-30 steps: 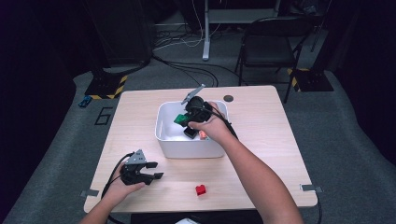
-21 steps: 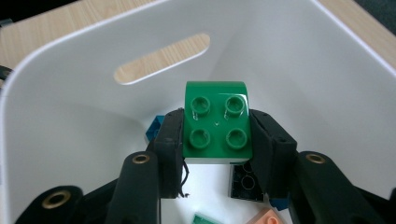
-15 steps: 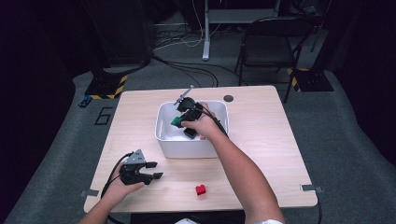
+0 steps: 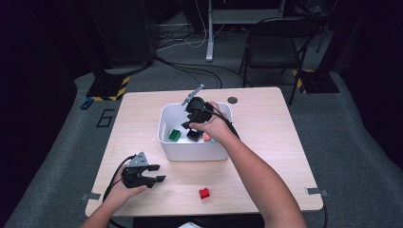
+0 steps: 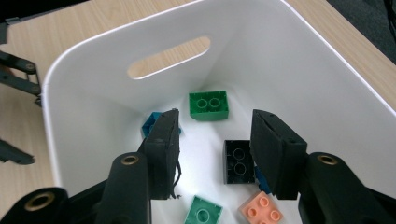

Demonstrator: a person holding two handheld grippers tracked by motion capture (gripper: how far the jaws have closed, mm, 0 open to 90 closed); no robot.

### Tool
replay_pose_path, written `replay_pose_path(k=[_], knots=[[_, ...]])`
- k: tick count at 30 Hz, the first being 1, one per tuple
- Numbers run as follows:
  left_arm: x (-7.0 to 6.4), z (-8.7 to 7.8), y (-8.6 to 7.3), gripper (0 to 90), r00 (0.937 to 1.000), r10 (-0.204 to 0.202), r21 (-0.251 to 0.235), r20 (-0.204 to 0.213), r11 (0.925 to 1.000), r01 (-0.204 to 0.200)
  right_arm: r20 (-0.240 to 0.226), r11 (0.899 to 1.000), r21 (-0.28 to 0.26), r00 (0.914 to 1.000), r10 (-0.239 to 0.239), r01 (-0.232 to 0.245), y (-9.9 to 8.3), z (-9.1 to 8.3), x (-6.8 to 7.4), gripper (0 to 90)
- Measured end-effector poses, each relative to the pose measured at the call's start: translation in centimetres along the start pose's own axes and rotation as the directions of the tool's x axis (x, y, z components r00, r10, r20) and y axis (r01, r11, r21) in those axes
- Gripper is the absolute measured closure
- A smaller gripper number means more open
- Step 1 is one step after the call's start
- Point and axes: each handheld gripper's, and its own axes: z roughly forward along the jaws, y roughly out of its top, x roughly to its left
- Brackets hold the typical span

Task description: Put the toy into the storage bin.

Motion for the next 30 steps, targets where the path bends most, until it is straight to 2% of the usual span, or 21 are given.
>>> replay_pose_path(k=[1, 5, 8, 17, 20, 24, 30], knots=[[0.0, 0.0, 0.0, 44.8, 1.0000, 0.000, 0.001, -0.001, 1.0000, 0.000, 0.000, 1.000, -0.007, 0.9999, -0.012, 0.012, -0.1, -0.3, 0.1, 52.1], [0.0, 0.0, -0.1, 44.8, 0.9999, -0.011, -0.003, -0.003, 0.9999, 0.011, -0.008, 1.000, -0.026, 0.9999, -0.011, 0.011, -0.4, -1.8, 0.7, 51.8], [0.2, 0.0, -0.1, 44.8, 1.0000, -0.001, 0.007, -0.003, 1.0000, 0.001, -0.012, 0.999, -0.047, 0.9997, -0.023, 0.022, -0.8, -2.9, 1.1, 51.1], [0.2, 0.0, 0.0, 44.8, 1.0000, -0.009, 0.006, -0.001, 0.9999, 0.009, -0.018, 0.996, -0.084, 0.9991, -0.037, 0.036, -2.1, -5.9, 2.6, 50.8], [0.2, 0.1, -0.1, 44.9, 0.9999, -0.015, 0.000, -0.003, 0.9999, 0.015, -0.014, 0.994, -0.094, 0.9982, -0.057, 0.056, -2.8, -6.6, 3.2, 50.8], [0.3, 0.1, -0.1, 44.8, 0.9998, -0.021, -0.002, -0.005, 0.9998, 0.021, -0.007, 0.994, -0.094, 0.9985, -0.054, 0.053, -3.8, -7.1, 4.0, 50.9], [0.3, 0.2, -0.2, 44.8, 0.9993, -0.036, -0.001, -0.006, 0.9993, 0.036, -0.006, 0.990, -0.118, 0.9970, -0.078, 0.076, -5.1, -7.7, 5.3, 50.9]])
